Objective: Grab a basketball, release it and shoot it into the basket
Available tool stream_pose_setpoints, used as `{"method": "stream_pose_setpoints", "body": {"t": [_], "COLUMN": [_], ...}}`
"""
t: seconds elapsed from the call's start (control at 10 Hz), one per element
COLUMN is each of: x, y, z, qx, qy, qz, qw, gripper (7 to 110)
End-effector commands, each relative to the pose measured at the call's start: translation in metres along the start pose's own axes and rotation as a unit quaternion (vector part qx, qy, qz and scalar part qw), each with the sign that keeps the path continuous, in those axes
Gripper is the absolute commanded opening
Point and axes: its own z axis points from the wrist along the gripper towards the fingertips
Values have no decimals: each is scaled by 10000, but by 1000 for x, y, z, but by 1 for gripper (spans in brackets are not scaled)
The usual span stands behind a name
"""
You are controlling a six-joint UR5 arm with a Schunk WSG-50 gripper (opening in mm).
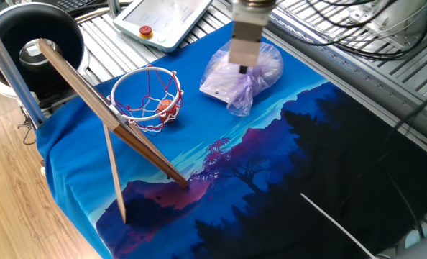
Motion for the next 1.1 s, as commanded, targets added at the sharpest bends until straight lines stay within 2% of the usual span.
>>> {"method": "stream_pose_setpoints", "body": {"t": [0.0,0.1,0.2,0.3,0.4,0.5,0.7,0.8,0.9,1.0], "x": [17,11,-10,-29,-45,-59,-58,-53,-40,-27], "y": [27,16,9,-2,-14,-14,-19,-13,-6,-17], "z": [-17,0,31,55,71,79,80,81,81,81], "qx": [-278,-189,-290,-213,-28,11,95,-25,-170,48], "qy": [-208,-299,-550,-630,-602,-569,-510,-398,-148,113], "qz": [-22,-126,-314,-385,-399,-362,-257,-198,11,189], "qw": [9994,9993,9976,9970,9974,9977,9983,9990,9997,9997], "gripper": [7,7,7,7,7,7,7,7,7,7]}}
